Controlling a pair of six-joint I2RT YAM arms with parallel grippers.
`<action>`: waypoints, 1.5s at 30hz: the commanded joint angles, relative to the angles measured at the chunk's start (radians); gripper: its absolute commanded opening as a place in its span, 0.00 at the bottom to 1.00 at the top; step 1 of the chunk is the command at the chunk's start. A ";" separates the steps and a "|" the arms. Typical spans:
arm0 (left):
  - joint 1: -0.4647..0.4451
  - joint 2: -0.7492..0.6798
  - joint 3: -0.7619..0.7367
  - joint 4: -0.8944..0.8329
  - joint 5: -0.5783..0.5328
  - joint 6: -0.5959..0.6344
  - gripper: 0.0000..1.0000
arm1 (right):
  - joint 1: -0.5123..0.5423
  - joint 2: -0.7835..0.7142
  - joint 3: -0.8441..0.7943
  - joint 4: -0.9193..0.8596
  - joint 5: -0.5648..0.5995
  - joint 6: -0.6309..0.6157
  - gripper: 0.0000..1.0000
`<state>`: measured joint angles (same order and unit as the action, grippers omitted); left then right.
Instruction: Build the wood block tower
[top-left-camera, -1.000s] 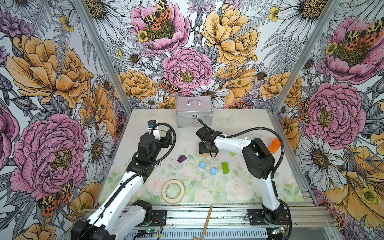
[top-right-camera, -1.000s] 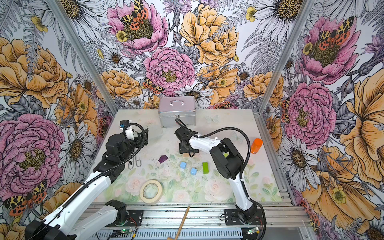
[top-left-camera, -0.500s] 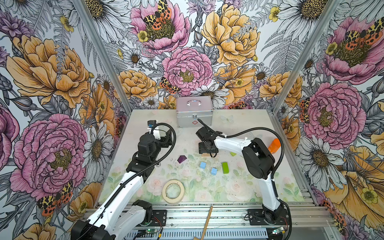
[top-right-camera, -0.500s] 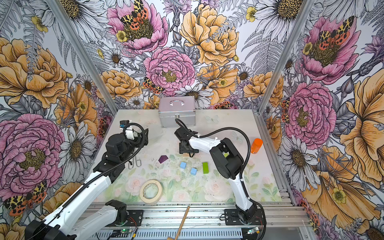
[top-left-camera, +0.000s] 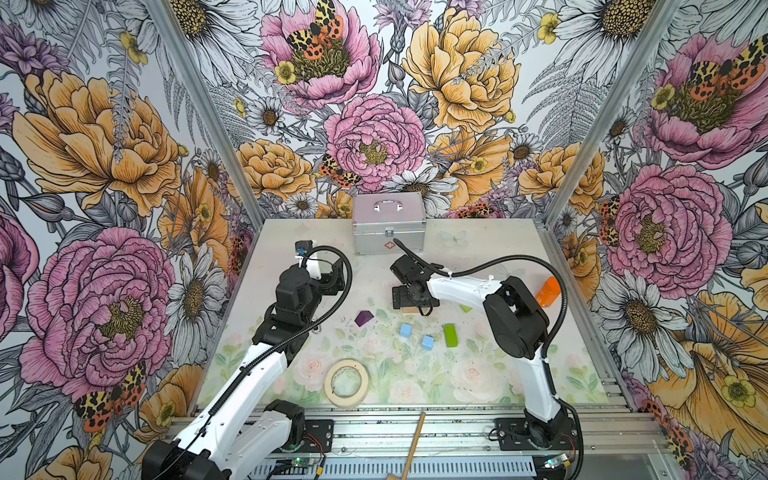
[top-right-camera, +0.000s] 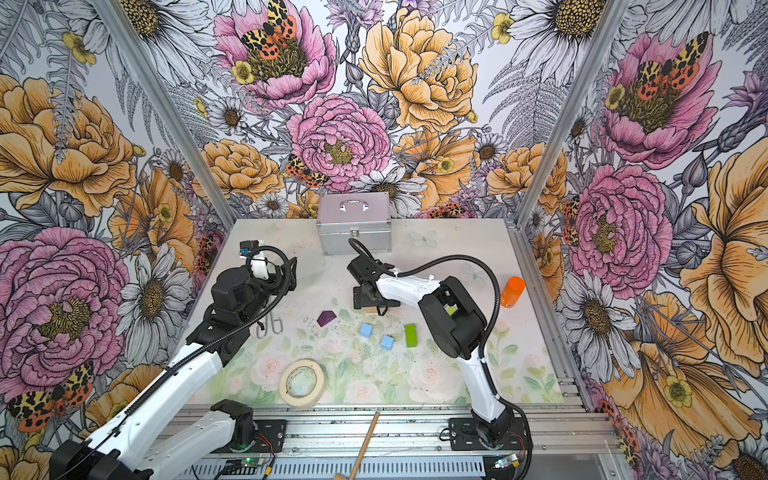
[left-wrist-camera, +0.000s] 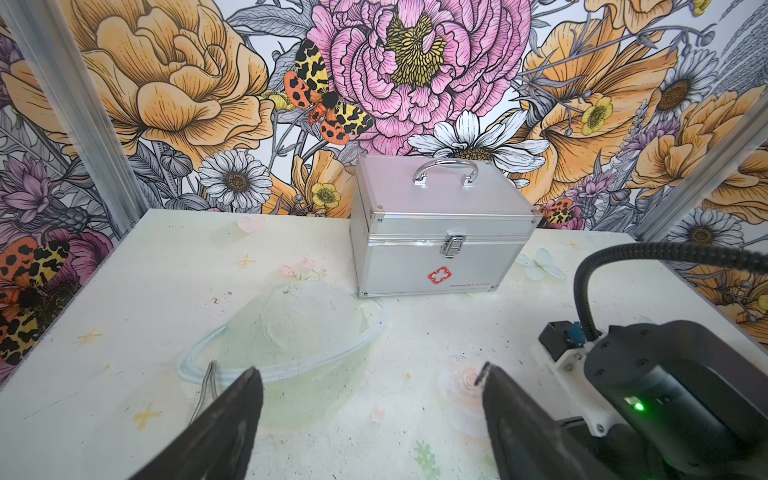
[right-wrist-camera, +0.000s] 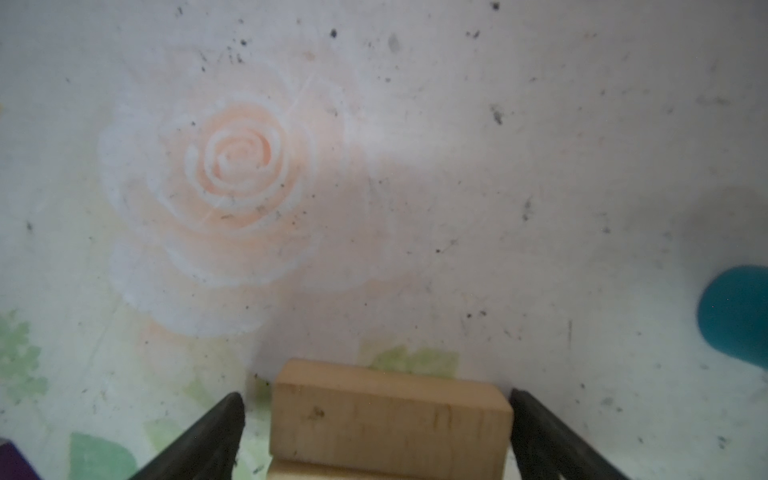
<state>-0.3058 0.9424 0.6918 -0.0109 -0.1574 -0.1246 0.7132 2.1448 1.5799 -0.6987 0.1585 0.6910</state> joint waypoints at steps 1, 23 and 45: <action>-0.010 -0.017 -0.015 0.017 -0.018 0.007 0.84 | 0.006 -0.049 -0.009 -0.033 0.015 0.000 1.00; -0.087 0.343 0.219 -0.204 0.369 -0.107 0.12 | 0.006 -0.513 -0.296 0.074 -0.083 -0.063 0.10; -0.137 0.807 0.438 -0.258 0.533 -0.100 0.00 | 0.000 -0.396 -0.590 0.505 -0.320 0.069 0.00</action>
<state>-0.4366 1.7275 1.0954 -0.2668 0.3275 -0.2333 0.7139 1.7218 0.9974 -0.2577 -0.1402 0.7341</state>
